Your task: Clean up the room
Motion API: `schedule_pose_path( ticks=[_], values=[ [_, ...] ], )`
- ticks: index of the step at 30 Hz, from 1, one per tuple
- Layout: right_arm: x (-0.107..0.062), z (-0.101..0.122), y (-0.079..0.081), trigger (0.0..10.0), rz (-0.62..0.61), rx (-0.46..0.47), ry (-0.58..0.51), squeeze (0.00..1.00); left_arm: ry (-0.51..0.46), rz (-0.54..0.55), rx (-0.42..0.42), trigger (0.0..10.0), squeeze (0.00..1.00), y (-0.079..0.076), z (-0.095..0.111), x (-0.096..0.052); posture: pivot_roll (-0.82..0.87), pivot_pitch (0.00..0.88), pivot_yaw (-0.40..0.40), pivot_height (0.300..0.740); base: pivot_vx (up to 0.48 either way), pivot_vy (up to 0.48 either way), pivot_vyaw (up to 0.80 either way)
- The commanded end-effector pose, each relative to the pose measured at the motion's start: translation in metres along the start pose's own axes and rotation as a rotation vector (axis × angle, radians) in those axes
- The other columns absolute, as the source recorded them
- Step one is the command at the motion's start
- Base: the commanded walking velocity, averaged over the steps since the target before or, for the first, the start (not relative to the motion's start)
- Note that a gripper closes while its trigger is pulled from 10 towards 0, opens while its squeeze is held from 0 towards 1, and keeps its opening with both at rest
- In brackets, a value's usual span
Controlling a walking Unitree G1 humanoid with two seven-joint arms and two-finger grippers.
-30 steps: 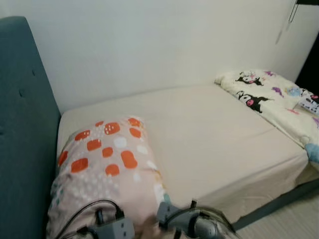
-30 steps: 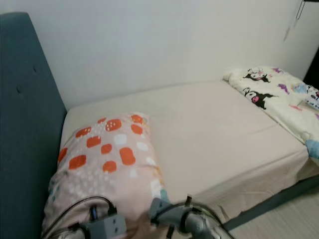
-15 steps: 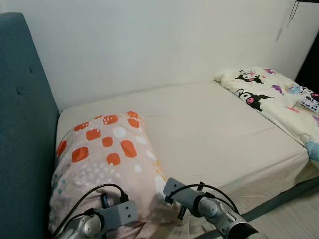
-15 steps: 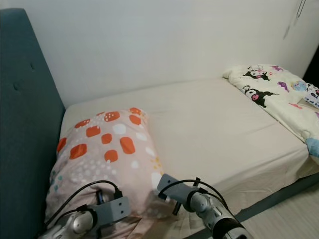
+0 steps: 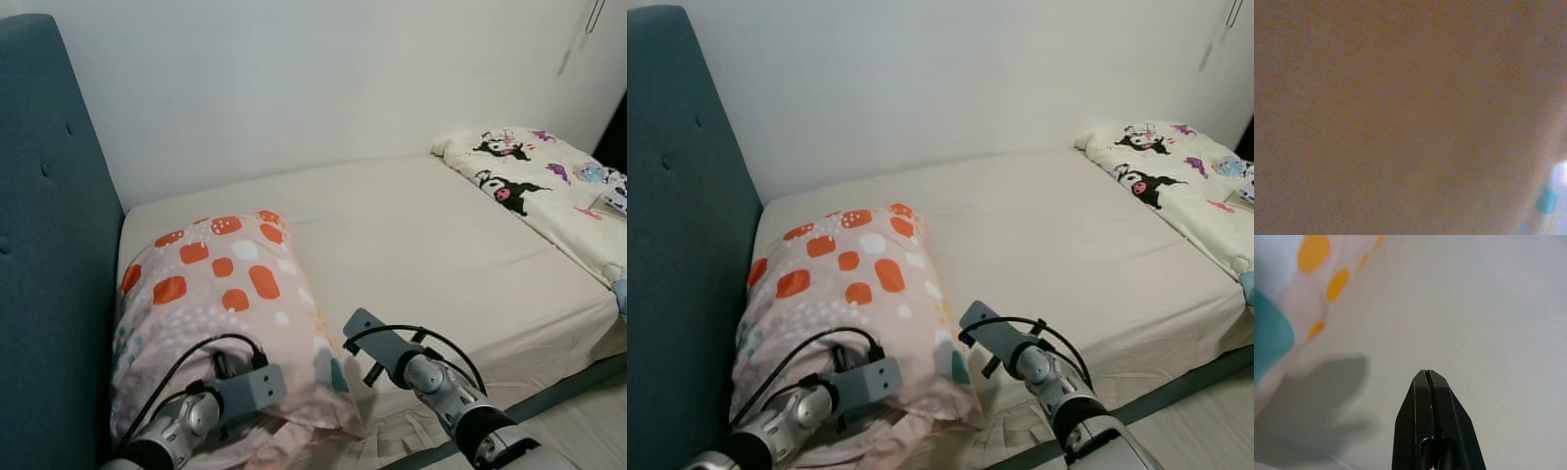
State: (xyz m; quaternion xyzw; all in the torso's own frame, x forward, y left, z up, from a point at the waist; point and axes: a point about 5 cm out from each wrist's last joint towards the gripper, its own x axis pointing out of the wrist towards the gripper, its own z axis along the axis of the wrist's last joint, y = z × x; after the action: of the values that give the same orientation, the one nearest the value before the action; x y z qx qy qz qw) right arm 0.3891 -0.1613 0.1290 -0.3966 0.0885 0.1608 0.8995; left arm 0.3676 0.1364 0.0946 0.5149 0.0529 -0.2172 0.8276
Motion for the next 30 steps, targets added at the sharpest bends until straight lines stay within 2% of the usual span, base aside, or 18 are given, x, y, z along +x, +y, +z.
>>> schedule_pose_path(
  ticks=[1, 4, 9, 12, 15, 16, 18, 21, 24, 25, 26, 30],
  values=[
    [-0.001, -0.003, -0.007, 10.0, -0.029, 0.011, 0.019, 0.00, -0.005, 0.081, 0.007, 4.4, 0.00, 0.016, 0.005, 0.003, -0.02, 0.270, -0.049, 0.561, 0.000, 0.000, 0.00],
    [-0.001, -0.003, -0.013, 10.0, -0.054, 0.047, 0.031, 0.00, 0.009, 0.102, 0.013, 4.2, 0.00, 0.024, 0.008, 0.006, -0.02, 0.266, -0.044, 0.561, 0.000, 0.000, 0.00],
    [0.000, 0.002, -0.016, 10.0, -0.071, 0.089, 0.016, 0.00, 0.026, 0.093, 0.018, 4.6, 0.00, 0.022, 0.008, 0.007, -0.02, 0.264, -0.038, 0.561, 0.000, 0.000, 0.00],
    [0.000, 0.002, -0.019, 10.0, -0.079, 0.067, 0.023, 0.00, 0.039, 0.111, 0.019, 4.6, 0.00, 0.023, 0.011, 0.009, -0.02, 0.264, -0.039, 0.561, 0.000, 0.000, 0.00],
    [0.000, 0.005, -0.027, 10.0, -0.104, 0.080, 0.021, 0.00, 0.038, 0.133, 0.021, 4.5, 0.00, 0.027, 0.017, 0.011, -0.02, 0.265, -0.041, 0.561, 0.000, 0.000, 0.00],
    [0.000, 0.011, -0.035, 10.0, -0.126, 0.087, 0.006, 0.00, 0.031, 0.158, 0.021, 4.5, 0.00, 0.034, 0.024, 0.014, -0.02, 0.267, -0.040, 0.561, 0.000, 0.000, 0.00],
    [0.000, 0.013, -0.038, 10.0, -0.133, 0.085, 0.001, 0.00, 0.025, 0.171, 0.022, 4.5, 0.00, 0.037, 0.027, 0.015, -0.02, 0.268, -0.040, 0.561, 0.000, 0.000, 0.00],
    [0.000, 0.016, -0.046, 10.0, -0.158, 0.077, -0.007, 0.00, 0.001, 0.210, 0.029, 4.2, 0.00, 0.047, 0.036, 0.016, -0.03, 0.267, -0.039, 0.561, 0.000, 0.000, 0.00],
    [-0.002, 0.017, -0.055, 10.0, -0.202, 0.084, -0.009, 0.00, -0.037, 0.291, 0.041, 2.9, 0.00, 0.062, 0.047, 0.017, -0.02, 0.265, -0.039, 0.561, 0.000, 0.000, 0.00],
    [-0.002, 0.017, -0.056, 10.0, -0.213, 0.092, -0.008, 0.00, -0.048, 0.315, 0.044, 3.0, 0.00, 0.066, 0.049, 0.017, -0.02, 0.265, -0.038, 0.561, 0.000, 0.000, 0.00],
    [-0.002, 0.017, -0.056, 10.0, -0.220, 0.103, -0.009, 0.00, -0.059, 0.332, 0.043, 4.1, 0.00, 0.068, 0.051, 0.017, -0.02, 0.264, -0.037, 0.561, 0.000, 0.000, 0.00],
    [-0.001, 0.016, -0.051, 10.0, -0.212, 0.132, -0.013, 0.00, -0.058, 0.313, 0.038, 4.4, 0.00, 0.064, 0.049, 0.017, -0.03, 0.260, -0.036, 0.561, 0.000, 0.000, 0.00]
  ],
)
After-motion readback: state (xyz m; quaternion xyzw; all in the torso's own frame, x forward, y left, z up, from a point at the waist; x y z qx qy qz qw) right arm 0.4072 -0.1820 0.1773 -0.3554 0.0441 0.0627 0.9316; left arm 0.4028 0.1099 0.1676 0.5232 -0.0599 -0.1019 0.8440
